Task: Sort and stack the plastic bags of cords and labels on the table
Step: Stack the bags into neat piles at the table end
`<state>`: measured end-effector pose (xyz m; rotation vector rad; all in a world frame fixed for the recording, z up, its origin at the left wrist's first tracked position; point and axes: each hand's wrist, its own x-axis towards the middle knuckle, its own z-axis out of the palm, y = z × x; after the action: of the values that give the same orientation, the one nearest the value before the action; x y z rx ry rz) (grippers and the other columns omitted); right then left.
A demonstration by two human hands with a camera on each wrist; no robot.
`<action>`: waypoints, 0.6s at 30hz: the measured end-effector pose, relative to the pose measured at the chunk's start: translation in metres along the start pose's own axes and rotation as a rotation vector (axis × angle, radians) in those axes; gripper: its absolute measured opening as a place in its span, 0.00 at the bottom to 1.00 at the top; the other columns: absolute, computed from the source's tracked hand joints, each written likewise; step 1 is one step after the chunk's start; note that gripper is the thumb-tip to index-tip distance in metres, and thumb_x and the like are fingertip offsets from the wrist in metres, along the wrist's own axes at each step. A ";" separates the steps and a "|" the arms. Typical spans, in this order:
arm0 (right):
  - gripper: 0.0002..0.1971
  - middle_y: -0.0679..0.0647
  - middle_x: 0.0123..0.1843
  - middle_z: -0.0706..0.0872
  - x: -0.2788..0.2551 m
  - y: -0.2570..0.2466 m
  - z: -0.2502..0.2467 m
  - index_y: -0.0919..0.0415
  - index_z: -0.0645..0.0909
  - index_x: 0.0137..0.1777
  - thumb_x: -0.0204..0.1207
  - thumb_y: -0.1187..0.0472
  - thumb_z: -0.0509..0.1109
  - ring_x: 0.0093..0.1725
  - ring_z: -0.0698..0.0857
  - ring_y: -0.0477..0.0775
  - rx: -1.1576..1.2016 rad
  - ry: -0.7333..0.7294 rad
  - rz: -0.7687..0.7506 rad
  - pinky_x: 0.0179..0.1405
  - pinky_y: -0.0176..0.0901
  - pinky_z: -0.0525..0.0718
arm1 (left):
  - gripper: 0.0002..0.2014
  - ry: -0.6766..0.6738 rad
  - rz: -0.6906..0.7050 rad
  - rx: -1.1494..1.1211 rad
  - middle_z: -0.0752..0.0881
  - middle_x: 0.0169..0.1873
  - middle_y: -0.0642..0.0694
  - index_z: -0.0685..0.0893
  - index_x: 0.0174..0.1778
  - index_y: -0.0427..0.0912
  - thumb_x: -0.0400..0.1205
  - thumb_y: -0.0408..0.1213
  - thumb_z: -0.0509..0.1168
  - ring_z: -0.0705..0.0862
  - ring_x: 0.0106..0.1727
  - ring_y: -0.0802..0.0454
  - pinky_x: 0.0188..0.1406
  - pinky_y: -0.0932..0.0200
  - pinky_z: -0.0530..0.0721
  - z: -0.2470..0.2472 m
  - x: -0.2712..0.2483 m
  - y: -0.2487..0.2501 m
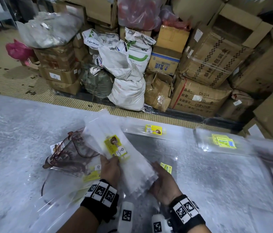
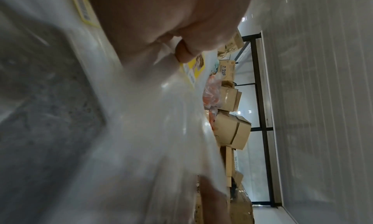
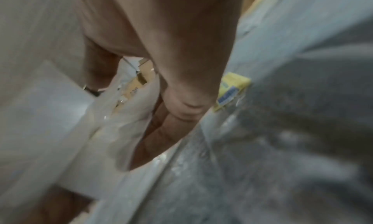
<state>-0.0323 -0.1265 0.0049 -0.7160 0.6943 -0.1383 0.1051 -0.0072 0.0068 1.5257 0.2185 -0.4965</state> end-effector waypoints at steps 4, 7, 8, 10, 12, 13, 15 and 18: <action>0.15 0.66 0.51 0.89 0.004 0.000 0.007 0.64 0.82 0.62 0.76 0.61 0.73 0.41 0.88 0.62 -0.031 0.059 -0.118 0.35 0.50 0.89 | 0.29 0.077 0.023 -0.021 0.81 0.59 0.40 0.64 0.77 0.38 0.79 0.40 0.62 0.81 0.56 0.42 0.63 0.47 0.78 0.006 -0.003 0.004; 0.25 0.70 0.51 0.88 0.007 0.003 0.004 0.68 0.77 0.67 0.69 0.76 0.76 0.43 0.86 0.63 -0.294 0.158 -0.213 0.39 0.51 0.85 | 0.23 0.010 -0.004 -0.119 0.85 0.58 0.40 0.71 0.69 0.49 0.77 0.43 0.64 0.85 0.55 0.40 0.63 0.40 0.82 0.011 -0.008 0.002; 0.23 0.67 0.48 0.88 0.006 0.001 0.002 0.65 0.78 0.64 0.70 0.79 0.73 0.41 0.85 0.61 -0.343 0.216 -0.233 0.38 0.50 0.84 | 0.17 -0.033 -0.033 -0.191 0.87 0.54 0.40 0.74 0.64 0.48 0.79 0.37 0.64 0.86 0.51 0.40 0.57 0.40 0.85 0.012 -0.011 0.004; 0.22 0.61 0.42 0.88 0.005 -0.005 -0.004 0.59 0.80 0.57 0.71 0.84 0.69 0.35 0.84 0.57 -0.338 0.262 -0.248 0.31 0.44 0.83 | 0.11 -0.107 -0.087 -0.306 0.86 0.44 0.39 0.78 0.53 0.44 0.80 0.25 0.63 0.85 0.40 0.45 0.40 0.52 0.86 0.009 -0.010 0.011; 0.22 0.62 0.43 0.87 0.002 -0.016 -0.011 0.60 0.80 0.54 0.70 0.86 0.67 0.35 0.84 0.56 -0.307 0.218 -0.261 0.30 0.43 0.84 | 0.09 -0.150 -0.108 -0.378 0.85 0.41 0.39 0.80 0.50 0.42 0.79 0.24 0.63 0.85 0.33 0.49 0.30 0.58 0.85 -0.002 0.002 0.022; 0.22 0.62 0.44 0.87 0.001 -0.022 -0.016 0.60 0.80 0.53 0.71 0.86 0.67 0.35 0.85 0.55 -0.327 0.208 -0.268 0.31 0.42 0.84 | 0.09 -0.173 -0.123 -0.418 0.85 0.43 0.39 0.81 0.53 0.41 0.79 0.27 0.63 0.86 0.32 0.49 0.30 0.57 0.86 -0.010 0.011 0.027; 0.23 0.59 0.41 0.86 -0.005 -0.039 -0.023 0.59 0.80 0.53 0.70 0.87 0.65 0.32 0.84 0.51 -0.414 0.223 -0.261 0.26 0.39 0.82 | 0.12 -0.186 -0.147 -0.470 0.89 0.43 0.40 0.83 0.59 0.40 0.80 0.33 0.63 0.89 0.34 0.47 0.32 0.55 0.88 -0.027 0.027 0.039; 0.24 0.56 0.36 0.83 -0.012 -0.064 -0.035 0.60 0.79 0.54 0.65 0.87 0.63 0.21 0.80 0.44 -0.511 0.247 -0.243 0.15 0.34 0.74 | 0.07 -0.223 -0.122 -0.331 0.89 0.35 0.44 0.84 0.49 0.41 0.81 0.28 0.62 0.87 0.30 0.51 0.28 0.60 0.86 -0.044 0.044 0.056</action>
<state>-0.0565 -0.1907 0.0333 -1.2892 0.8885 -0.2804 0.1761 0.0266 0.0353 1.1298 0.2096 -0.6867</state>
